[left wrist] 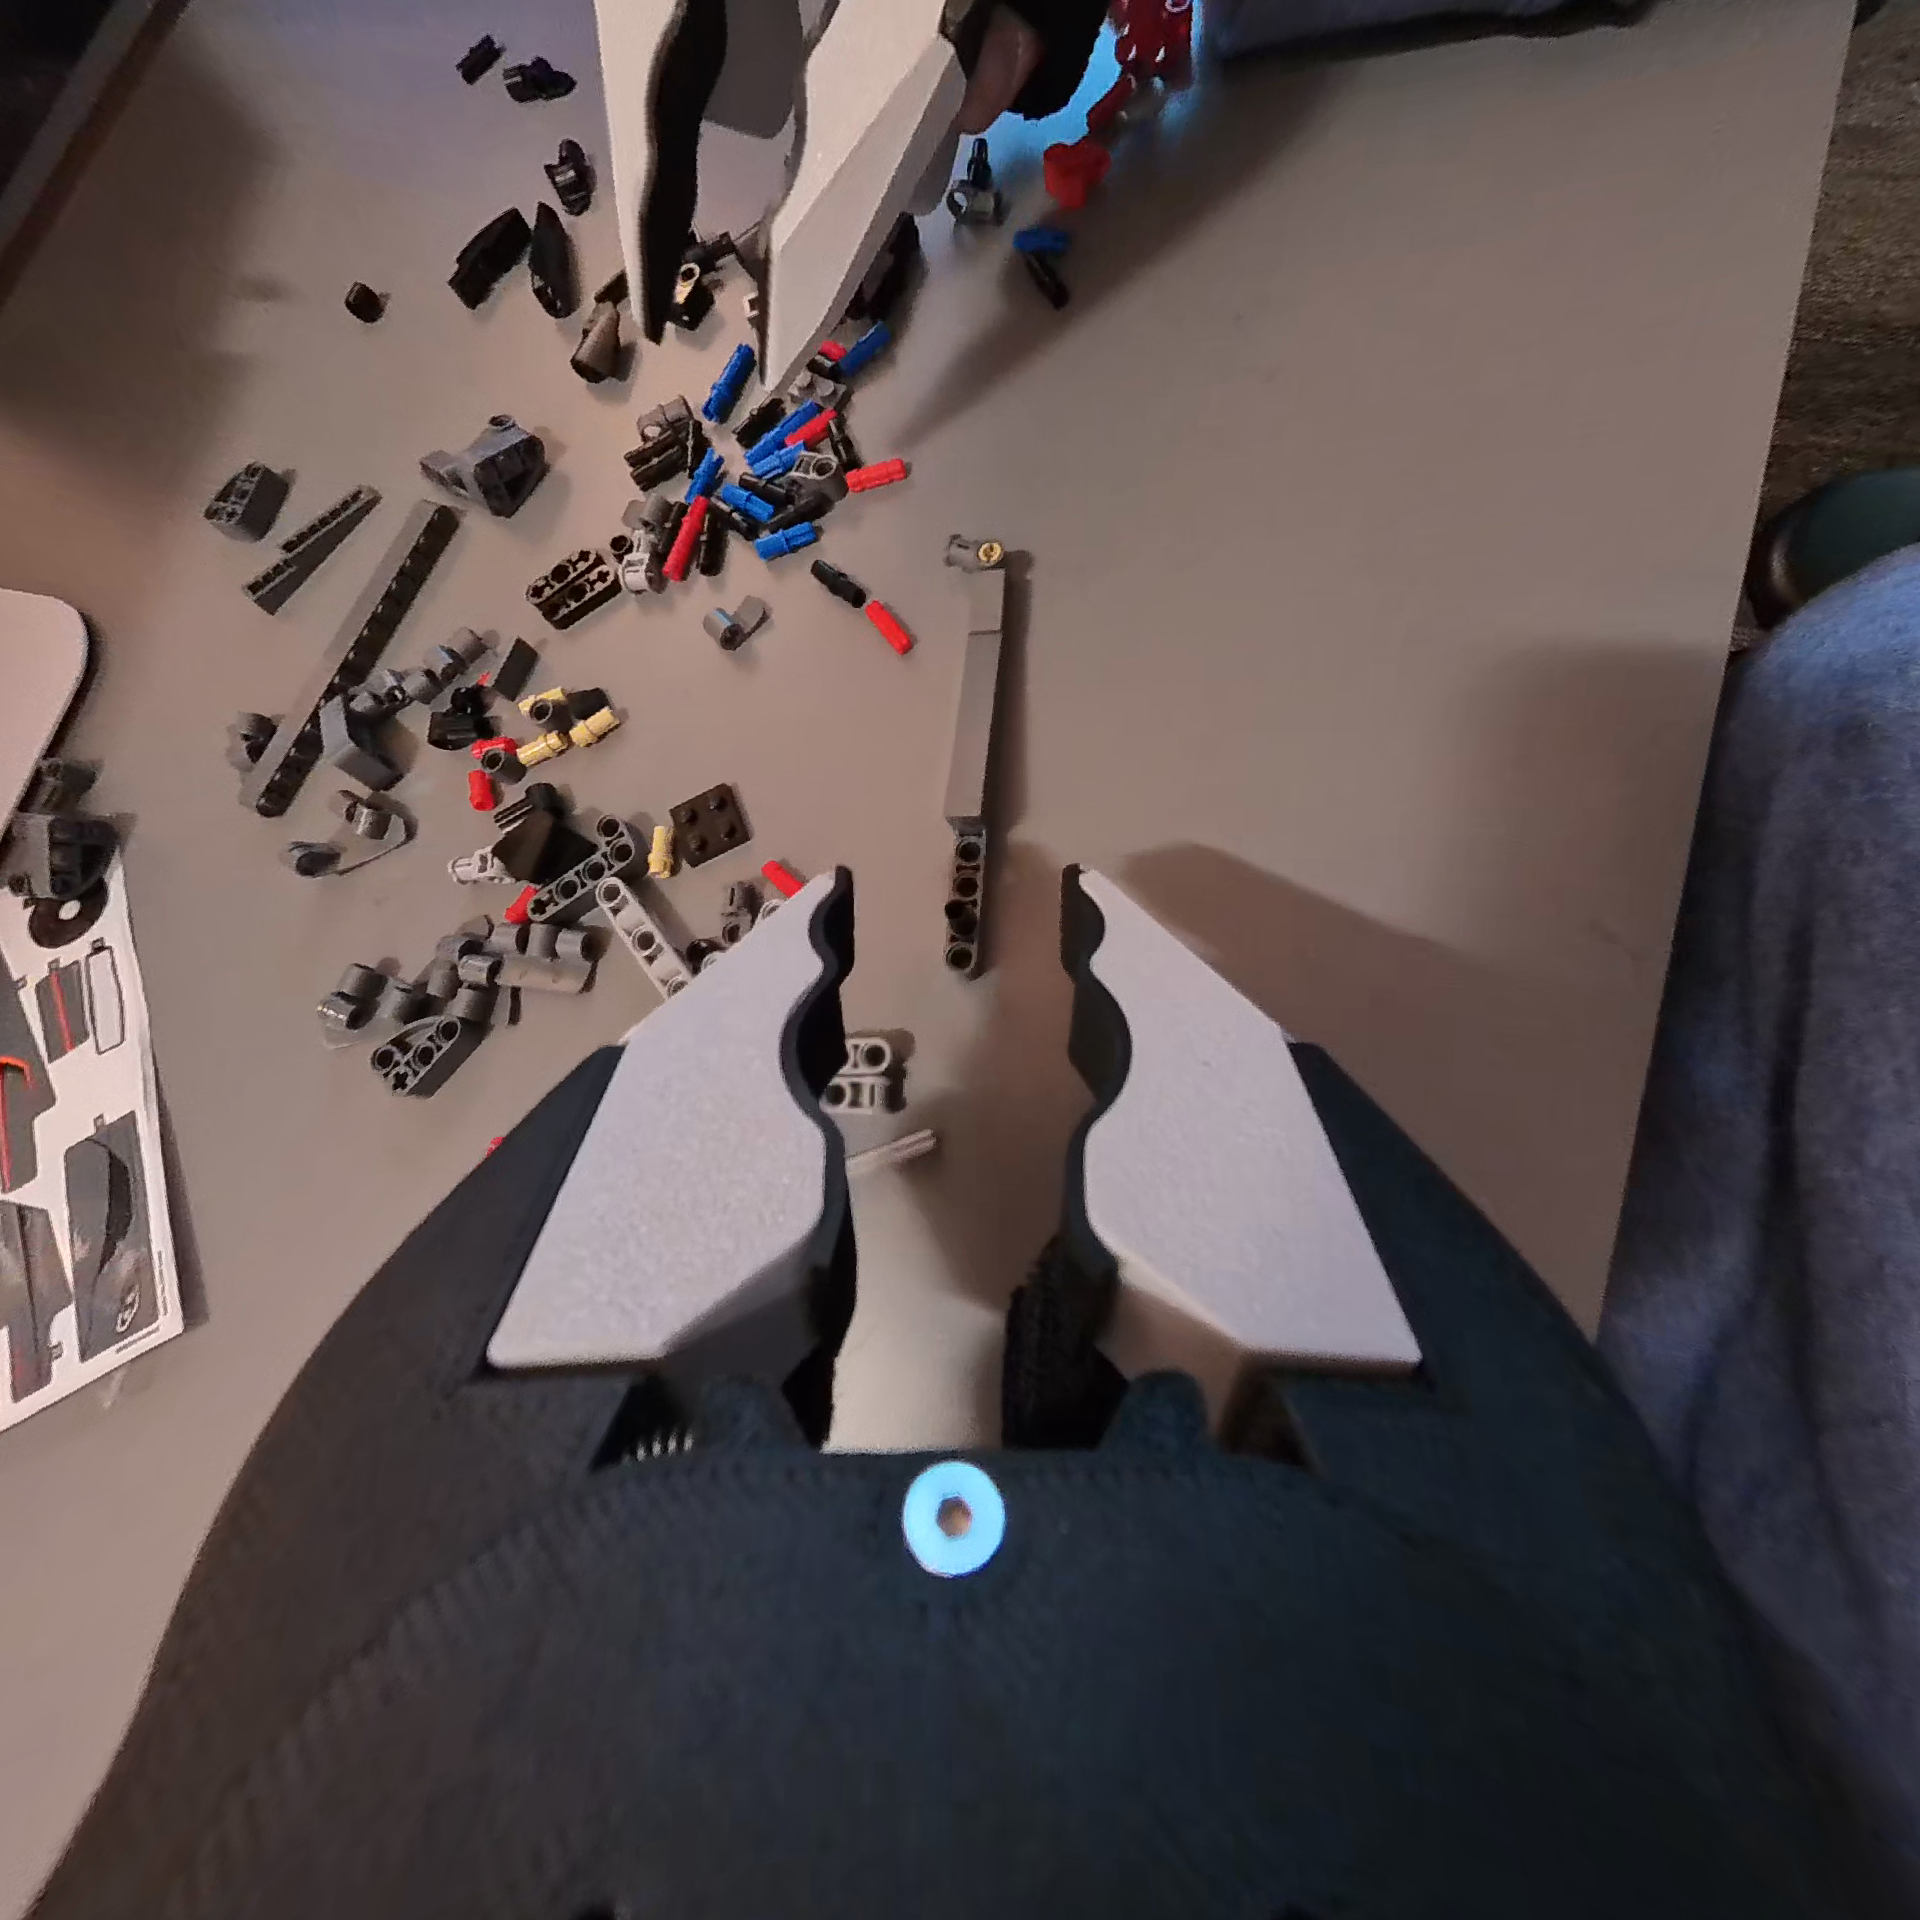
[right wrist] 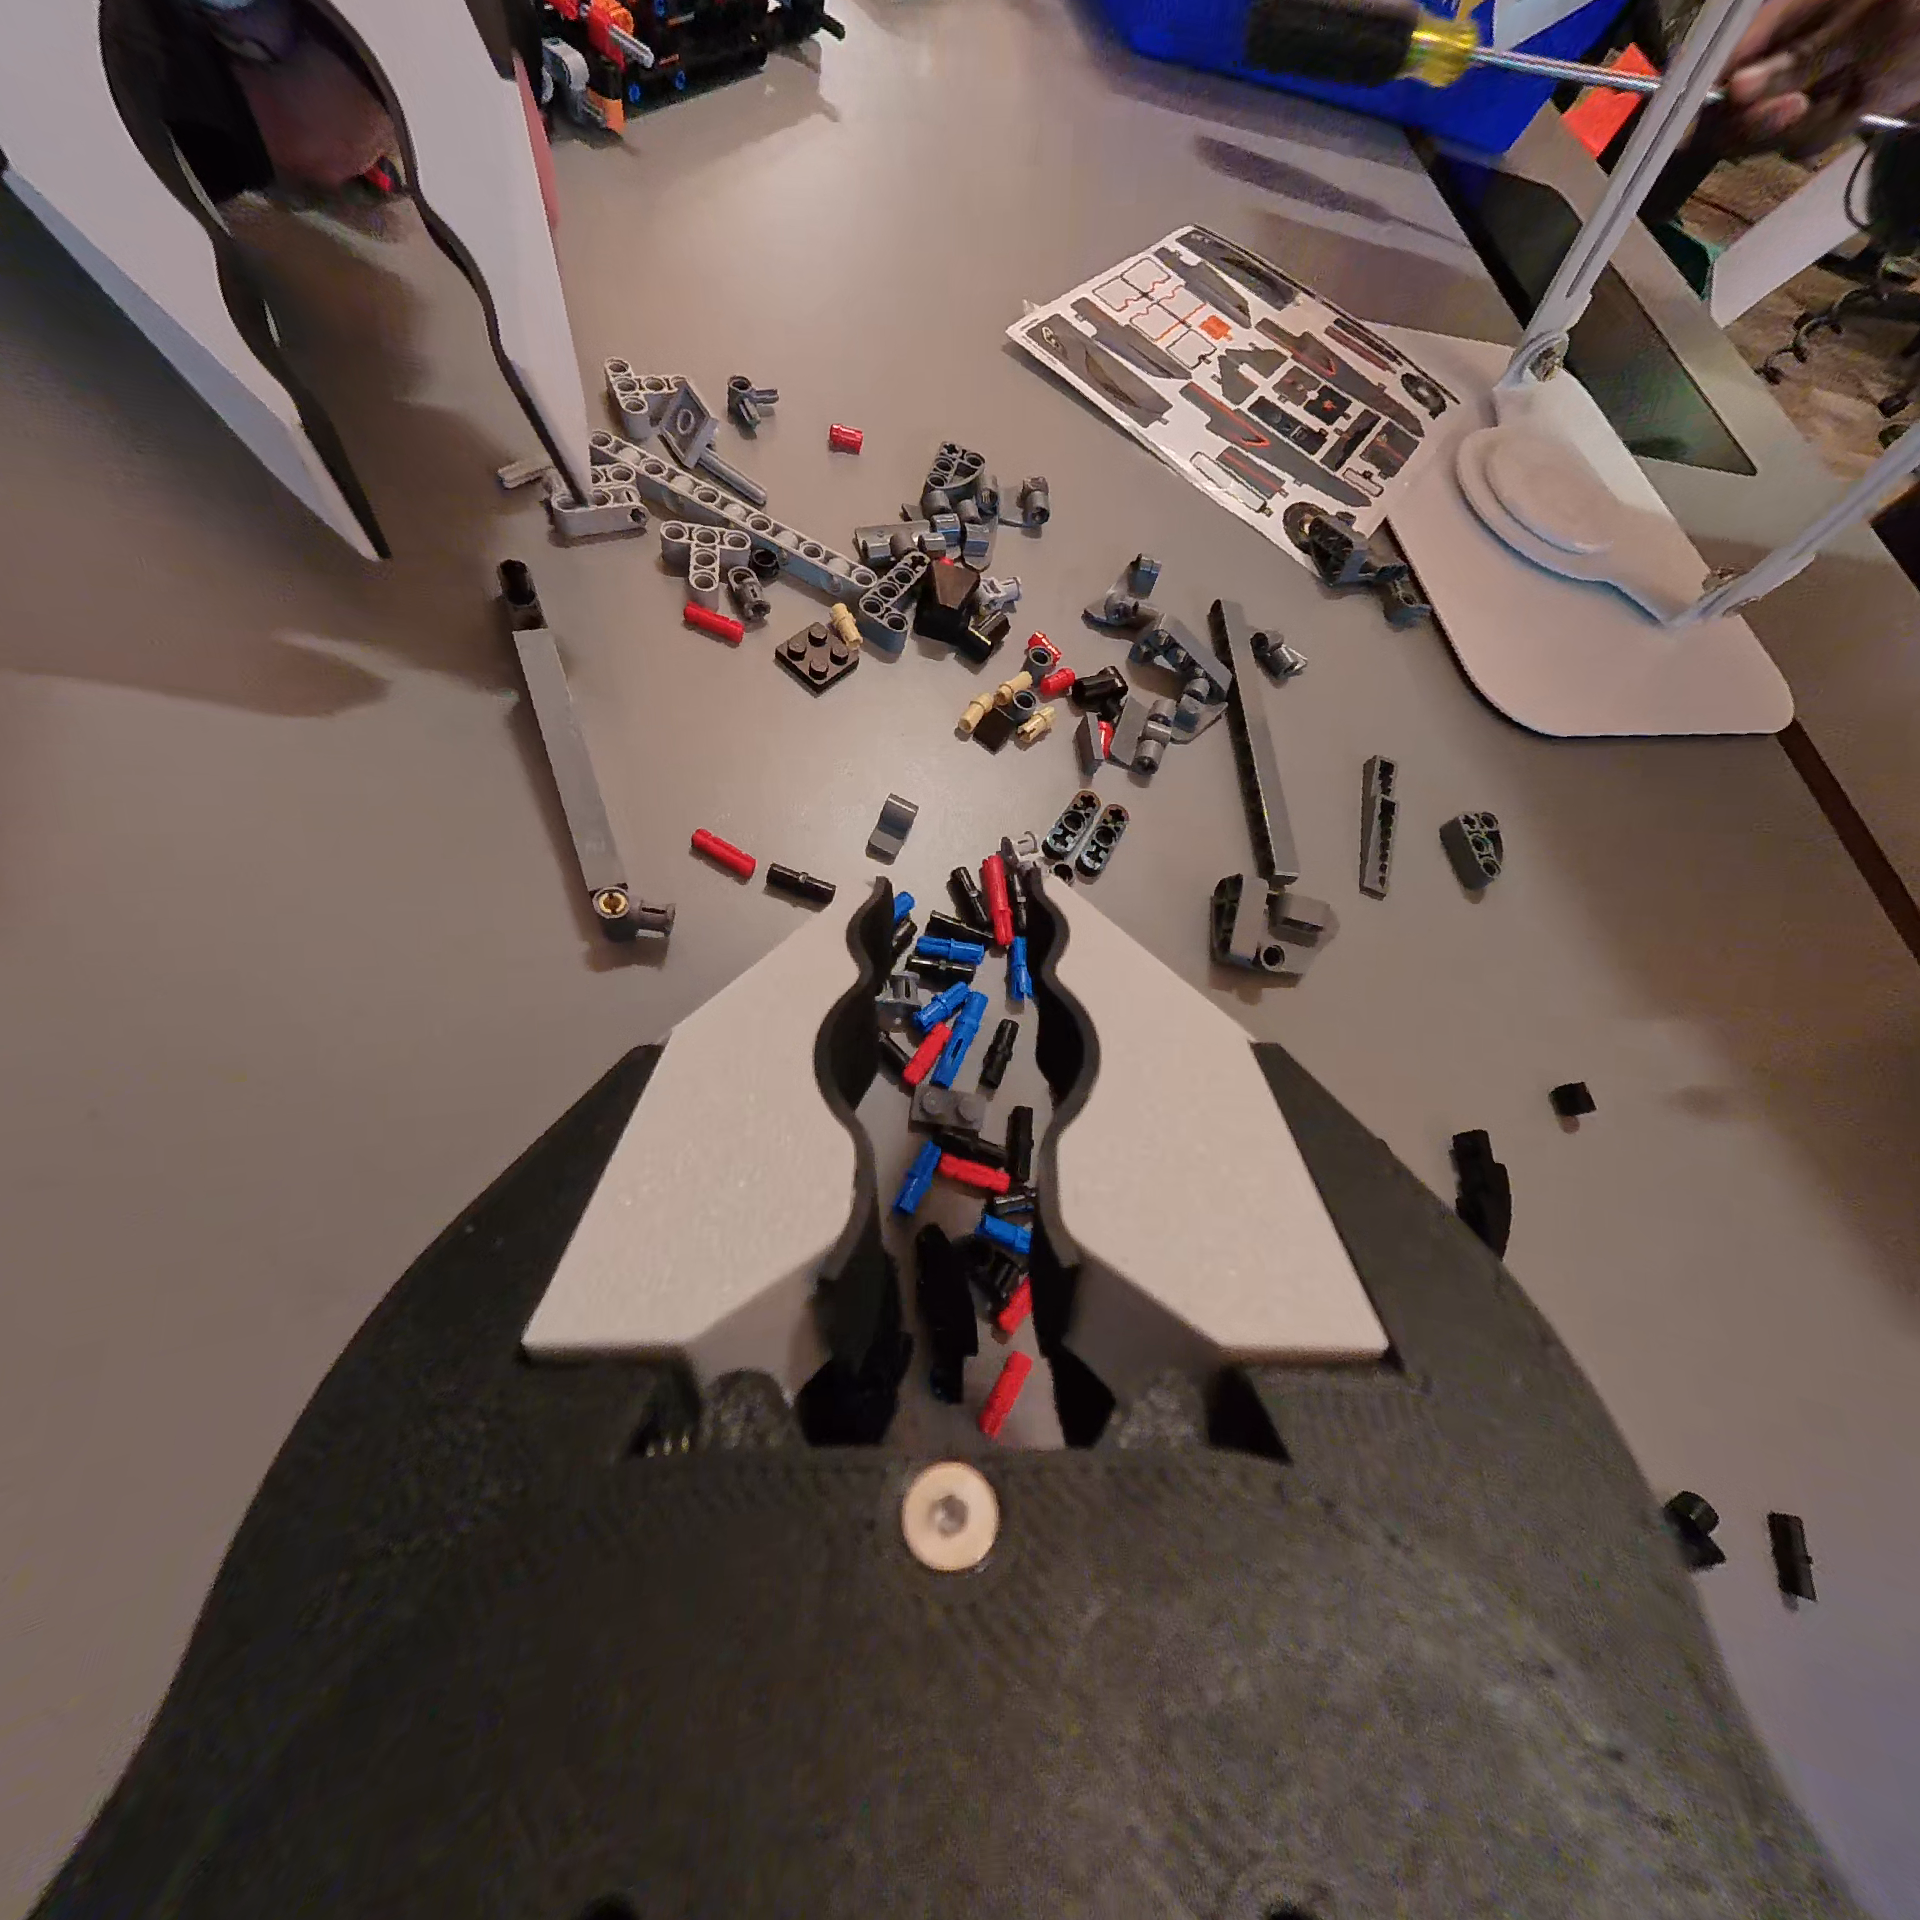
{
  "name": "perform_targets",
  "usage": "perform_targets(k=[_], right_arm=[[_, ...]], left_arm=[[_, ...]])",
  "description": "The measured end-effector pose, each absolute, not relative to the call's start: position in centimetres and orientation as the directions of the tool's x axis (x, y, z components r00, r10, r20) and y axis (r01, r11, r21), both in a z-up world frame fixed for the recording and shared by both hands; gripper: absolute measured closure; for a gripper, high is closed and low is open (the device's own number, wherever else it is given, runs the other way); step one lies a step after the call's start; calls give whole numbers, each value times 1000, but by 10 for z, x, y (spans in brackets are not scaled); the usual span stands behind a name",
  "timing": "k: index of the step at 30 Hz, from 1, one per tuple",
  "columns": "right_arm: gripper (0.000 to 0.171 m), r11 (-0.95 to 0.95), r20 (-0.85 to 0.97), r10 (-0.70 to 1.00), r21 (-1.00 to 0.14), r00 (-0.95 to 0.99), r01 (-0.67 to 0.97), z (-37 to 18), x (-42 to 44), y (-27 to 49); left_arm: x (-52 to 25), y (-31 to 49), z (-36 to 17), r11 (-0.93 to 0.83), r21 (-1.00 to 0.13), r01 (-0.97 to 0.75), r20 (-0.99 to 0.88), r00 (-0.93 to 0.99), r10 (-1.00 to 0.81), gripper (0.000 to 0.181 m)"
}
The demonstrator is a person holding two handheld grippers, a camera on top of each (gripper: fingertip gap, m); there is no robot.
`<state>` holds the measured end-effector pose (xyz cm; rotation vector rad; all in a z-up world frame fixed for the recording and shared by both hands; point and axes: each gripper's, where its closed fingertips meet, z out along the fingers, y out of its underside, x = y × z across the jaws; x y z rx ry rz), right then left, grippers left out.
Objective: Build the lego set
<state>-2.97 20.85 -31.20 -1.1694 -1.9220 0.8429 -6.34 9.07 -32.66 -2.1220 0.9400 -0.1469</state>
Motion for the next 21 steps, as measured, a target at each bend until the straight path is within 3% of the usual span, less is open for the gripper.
perform_targets(k=[1, 11, 21], right_arm=[[149, 374, 242, 913, -816, -329, 440, -312, -30, 208], [149, 381, 248, 910, -814, -332, 438, -312, -30, 207], [149, 398, 262, 903, -809, -340, 433, -311, -31, 203]], left_arm=[[-64, 90, -326, -410, -709, -574, -197, 719, -666, 144], [-98, 79, -295, -416, -722, -553, -253, 770, -585, 144], [-140, 56, -270, -429, -749, -505, -288, 831, -476, 167]])
